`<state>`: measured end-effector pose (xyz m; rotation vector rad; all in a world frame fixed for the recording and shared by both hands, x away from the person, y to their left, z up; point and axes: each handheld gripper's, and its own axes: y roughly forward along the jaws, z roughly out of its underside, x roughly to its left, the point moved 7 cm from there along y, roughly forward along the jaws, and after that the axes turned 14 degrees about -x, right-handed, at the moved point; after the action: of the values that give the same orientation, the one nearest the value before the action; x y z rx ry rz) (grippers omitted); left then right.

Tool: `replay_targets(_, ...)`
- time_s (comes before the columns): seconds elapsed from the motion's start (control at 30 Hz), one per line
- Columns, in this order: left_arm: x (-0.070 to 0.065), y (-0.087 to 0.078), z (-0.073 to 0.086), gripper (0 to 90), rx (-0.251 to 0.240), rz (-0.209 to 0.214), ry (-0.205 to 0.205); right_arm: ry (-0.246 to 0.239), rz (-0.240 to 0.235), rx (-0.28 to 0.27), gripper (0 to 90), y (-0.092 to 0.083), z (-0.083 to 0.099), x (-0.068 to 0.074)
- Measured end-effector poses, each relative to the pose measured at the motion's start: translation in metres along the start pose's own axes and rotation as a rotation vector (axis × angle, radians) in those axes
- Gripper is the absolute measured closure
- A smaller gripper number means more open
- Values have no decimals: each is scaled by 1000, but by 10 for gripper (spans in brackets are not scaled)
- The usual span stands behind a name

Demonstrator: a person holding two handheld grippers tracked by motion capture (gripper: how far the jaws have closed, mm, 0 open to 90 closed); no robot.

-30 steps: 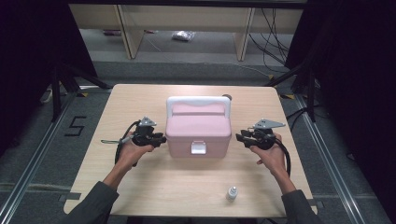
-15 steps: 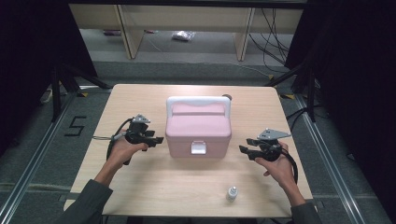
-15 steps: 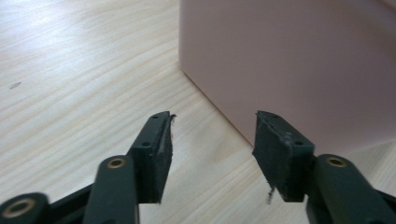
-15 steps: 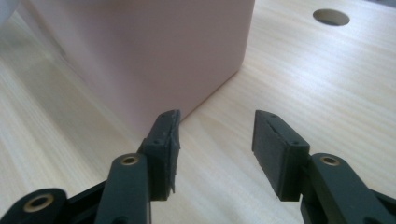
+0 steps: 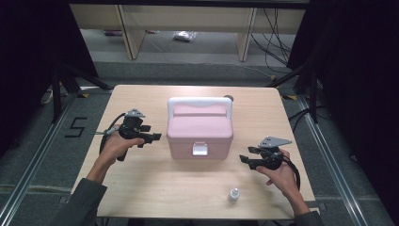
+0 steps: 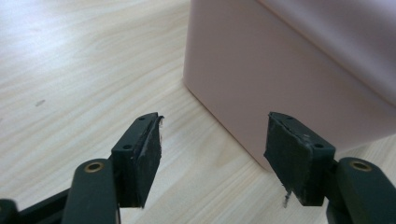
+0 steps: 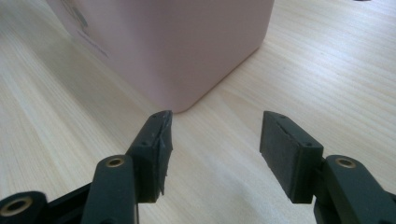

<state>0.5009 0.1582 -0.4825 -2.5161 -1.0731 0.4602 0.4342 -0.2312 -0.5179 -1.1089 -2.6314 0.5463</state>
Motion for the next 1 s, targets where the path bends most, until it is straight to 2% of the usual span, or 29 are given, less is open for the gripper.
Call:
replay_targets(0.03,0,-1,-2,346,-3,3,0,13,8,-4,446,0,1,1)
replay_targets(0.1,-1,-4,-7,343,-8,10,8,-6,2,-6,443,-1,2,1)
replay_targets(0.13,-3,-6,-11,328,-16,14,9,28,1,9,440,-2,4,4)
replay_targets(0.17,-3,-6,-11,328,-16,14,9,28,1,9,440,-2,4,4)
replay_targets(0.2,-4,-8,-14,328,-25,19,14,-17,0,-14,438,-1,3,1)
replay_targets(0.23,-6,-9,-17,328,-42,19,4,-17,0,-14,438,-1,3,1)
replay_targets(0.27,-5,-11,-19,327,-34,25,20,21,3,3,437,-3,5,5)
replay_targets(0.3,-7,-10,-22,327,-58,19,-2,7,3,-2,435,-3,5,5)
replay_targets(0.33,-6,-13,-23,327,-47,29,18,9,-1,-2,435,-3,5,5)
replay_targets(0.37,-6,-14,-26,327,-44,33,19,-10,-3,-9,434,-3,5,4)
replay_targets(0.4,-7,-16,-30,324,-45,38,31,13,-6,4,432,-3,7,7)
replay_targets(0.43,-7,-16,-30,322,-45,38,31,13,-6,4,432,-3,7,7)
replay_targets(0.47,-10,-18,-36,319,-58,40,43,20,-35,13,432,-3,9,9)
replay_targets(0.5,-10,-18,-36,318,-58,40,43,20,-35,13,432,-3,9,9)
replay_targets(0.53,-13,-19,-42,313,-50,45,59,-19,-15,1,431,-2,8,6)
replay_targets(0.63,-17,-19,-49,307,-51,49,80,-20,-9,-5,430,-2,8,6)
replay_targets(0.67,-19,-18,-52,307,-51,52,84,6,-11,6,430,-3,9,8)
replay_targets(0.77,-22,-17,-61,305,-41,58,105,1,-17,4,430,-3,10,8)
replay_targets(0.87,-27,-14,-69,303,-51,60,120,-6,-18,3,430,-2,10,8)
replay_targets(1.0,-32,-11,-81,302,-51,76,138,2,-30,18,430,-1,13,9)
